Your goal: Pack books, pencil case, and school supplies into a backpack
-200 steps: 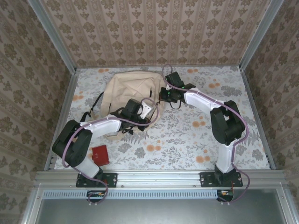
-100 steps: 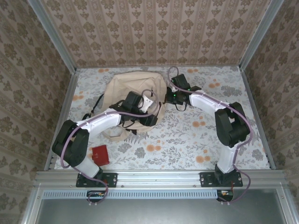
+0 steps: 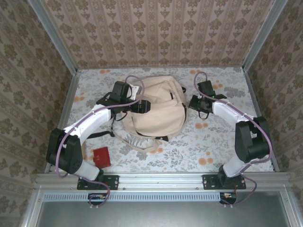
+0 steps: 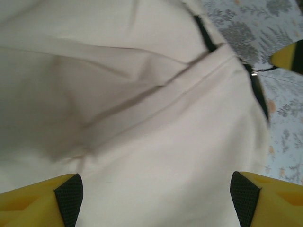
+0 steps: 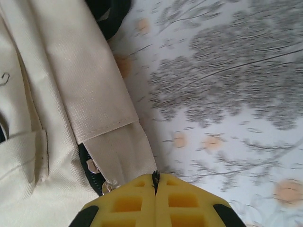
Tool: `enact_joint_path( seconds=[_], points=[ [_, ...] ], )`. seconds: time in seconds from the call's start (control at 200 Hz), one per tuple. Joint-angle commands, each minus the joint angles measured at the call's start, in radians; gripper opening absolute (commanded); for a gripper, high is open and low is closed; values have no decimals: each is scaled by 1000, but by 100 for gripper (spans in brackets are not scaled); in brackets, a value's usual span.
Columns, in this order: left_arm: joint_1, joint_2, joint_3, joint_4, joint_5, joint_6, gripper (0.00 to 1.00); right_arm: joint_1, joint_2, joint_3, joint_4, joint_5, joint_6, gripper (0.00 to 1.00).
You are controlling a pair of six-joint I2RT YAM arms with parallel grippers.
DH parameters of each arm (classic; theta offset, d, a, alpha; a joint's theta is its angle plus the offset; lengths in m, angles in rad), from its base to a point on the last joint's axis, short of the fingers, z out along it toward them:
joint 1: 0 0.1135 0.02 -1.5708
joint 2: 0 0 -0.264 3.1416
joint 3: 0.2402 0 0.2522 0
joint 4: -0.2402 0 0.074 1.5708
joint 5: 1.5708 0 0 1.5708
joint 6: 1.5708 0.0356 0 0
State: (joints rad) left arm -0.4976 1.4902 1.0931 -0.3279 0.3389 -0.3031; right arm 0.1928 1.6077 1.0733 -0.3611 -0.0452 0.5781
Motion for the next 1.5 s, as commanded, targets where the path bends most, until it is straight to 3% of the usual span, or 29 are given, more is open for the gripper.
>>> enact_joint_path(
  seconds=[0.0,0.055,0.11,0.245,0.395,0.72,1.025,1.2,1.34,1.495],
  points=[
    [-4,4,43,-45,-69,-37,84,-9,-63,5,-66,58,-21,45],
    [-4,20,58,-49,-83,-61,84,-4,-72,25,-76,46,-39,64],
    [-1,41,83,-69,-115,-87,84,8,-68,59,-92,28,-73,73],
    [-2,99,143,-105,-149,-121,79,59,-20,150,-128,-15,-130,76],
    [-52,163,226,-110,-156,-145,76,59,72,232,-114,-165,-132,75],
    [-190,495,580,-144,-180,-306,61,-58,195,256,12,-381,-12,69],
    [-204,718,808,-151,-133,-377,45,-105,305,294,-20,-409,-35,66],
    [-206,772,851,-115,-87,-407,44,-103,379,321,-23,-470,-32,63],
    [-206,788,860,-102,-55,-419,44,-96,386,283,-15,-520,-30,56],
    [-203,789,853,-106,-35,-419,39,-77,356,188,59,-610,3,39]
  ],
)
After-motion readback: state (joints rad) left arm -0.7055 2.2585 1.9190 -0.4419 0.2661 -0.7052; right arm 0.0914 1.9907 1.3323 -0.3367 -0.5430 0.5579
